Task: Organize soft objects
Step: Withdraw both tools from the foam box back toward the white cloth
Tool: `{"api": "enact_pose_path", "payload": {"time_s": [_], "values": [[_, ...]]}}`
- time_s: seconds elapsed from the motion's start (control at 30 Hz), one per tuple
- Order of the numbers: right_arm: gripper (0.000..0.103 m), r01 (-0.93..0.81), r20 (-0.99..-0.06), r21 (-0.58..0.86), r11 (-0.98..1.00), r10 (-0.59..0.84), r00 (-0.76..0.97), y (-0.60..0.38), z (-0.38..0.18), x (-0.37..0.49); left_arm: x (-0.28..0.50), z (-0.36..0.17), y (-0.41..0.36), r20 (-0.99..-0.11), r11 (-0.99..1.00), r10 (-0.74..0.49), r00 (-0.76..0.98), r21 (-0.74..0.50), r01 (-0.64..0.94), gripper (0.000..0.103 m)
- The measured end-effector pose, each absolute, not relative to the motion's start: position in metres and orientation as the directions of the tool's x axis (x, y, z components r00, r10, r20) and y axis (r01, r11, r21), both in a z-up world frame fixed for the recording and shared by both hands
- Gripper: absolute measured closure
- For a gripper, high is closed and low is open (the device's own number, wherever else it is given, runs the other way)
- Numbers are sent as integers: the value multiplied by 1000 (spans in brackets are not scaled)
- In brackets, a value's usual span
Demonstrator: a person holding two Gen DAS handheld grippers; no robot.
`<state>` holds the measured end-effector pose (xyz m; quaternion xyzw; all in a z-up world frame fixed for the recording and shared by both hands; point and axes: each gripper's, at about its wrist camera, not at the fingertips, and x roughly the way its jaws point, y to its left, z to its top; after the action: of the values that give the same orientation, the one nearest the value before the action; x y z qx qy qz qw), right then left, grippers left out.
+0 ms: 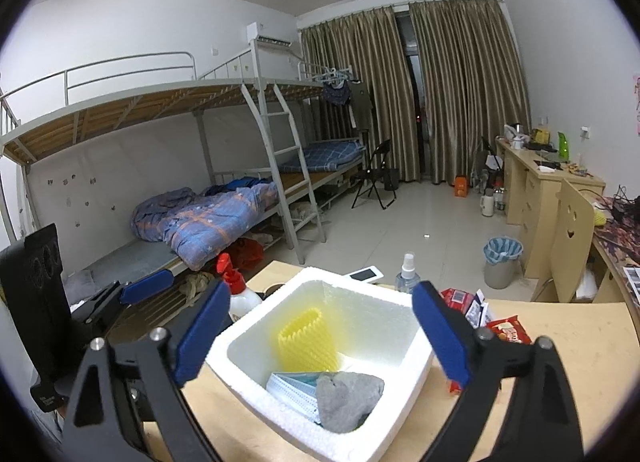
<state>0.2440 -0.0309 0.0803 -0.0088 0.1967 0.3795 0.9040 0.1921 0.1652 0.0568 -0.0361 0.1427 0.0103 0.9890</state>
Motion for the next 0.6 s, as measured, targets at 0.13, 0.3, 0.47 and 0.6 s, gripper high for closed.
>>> {"api": "enact_pose_path", "payload": {"time_s": [0.13,0.3,0.47,0.6], "values": [[0,-676,-351,118,728,667,657,-35,87,236,183,61,159,-272,997,12,962,-65,-31,3],[0,-673,-329,101,732,663,672,-42,93,224,170,66,152,-266,998,12,964,-54,-27,3],[0,-671,-328,96,735,660,676,-48,92,212,155,71,145,-257,999,8,966,-49,-21,3],[0,-668,-323,93,738,657,681,-51,90,200,144,76,141,-249,999,8,968,-43,-20,3]]}}
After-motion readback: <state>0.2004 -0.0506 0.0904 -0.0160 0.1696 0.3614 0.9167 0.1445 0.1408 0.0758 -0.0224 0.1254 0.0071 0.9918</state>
